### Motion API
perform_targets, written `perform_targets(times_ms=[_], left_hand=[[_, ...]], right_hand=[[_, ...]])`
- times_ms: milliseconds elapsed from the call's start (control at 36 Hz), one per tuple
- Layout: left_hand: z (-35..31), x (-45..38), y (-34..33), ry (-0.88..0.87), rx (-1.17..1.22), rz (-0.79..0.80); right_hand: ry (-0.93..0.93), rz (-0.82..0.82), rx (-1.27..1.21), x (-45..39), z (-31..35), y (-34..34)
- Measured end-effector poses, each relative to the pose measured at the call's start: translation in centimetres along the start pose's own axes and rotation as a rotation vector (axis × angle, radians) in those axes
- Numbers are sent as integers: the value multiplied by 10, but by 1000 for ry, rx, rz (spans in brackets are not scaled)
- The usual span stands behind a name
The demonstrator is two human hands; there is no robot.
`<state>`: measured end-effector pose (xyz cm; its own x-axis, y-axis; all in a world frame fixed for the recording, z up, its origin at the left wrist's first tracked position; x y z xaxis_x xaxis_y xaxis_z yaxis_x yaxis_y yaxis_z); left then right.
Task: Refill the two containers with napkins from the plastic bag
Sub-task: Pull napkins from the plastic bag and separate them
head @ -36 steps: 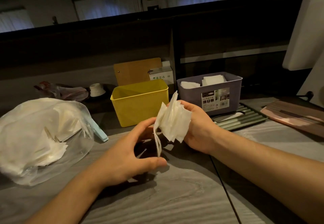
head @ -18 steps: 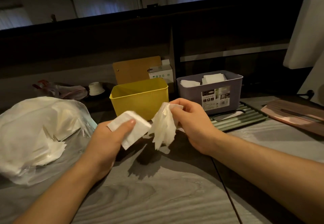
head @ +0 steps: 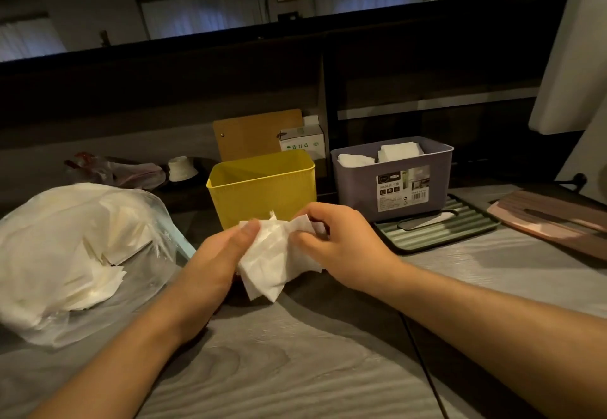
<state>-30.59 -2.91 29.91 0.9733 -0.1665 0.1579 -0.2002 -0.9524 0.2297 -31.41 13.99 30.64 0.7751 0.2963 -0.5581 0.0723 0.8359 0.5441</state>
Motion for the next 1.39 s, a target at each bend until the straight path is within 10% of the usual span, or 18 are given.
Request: perform_targets(times_ms=[667,1389], left_hand=[[-3,-3,-1,-143,-257,-42],[-5,0,1,-269,-125,43]], right_hand=[[-61,-103,-216,3,-9,2],[-8,210,-323,1,-1,-3]])
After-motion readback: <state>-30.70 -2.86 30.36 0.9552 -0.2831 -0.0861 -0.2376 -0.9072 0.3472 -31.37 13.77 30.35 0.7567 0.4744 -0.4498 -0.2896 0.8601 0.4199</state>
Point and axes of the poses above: each hand's wrist, its own x-axis away from the middle knuckle, its own y-axis out of the back of the hand, z = x × y, the point moved 6 cm from there along -x, towards the middle knuckle, and after that the axes turned 15 degrees about y, right-handed, at the moved point
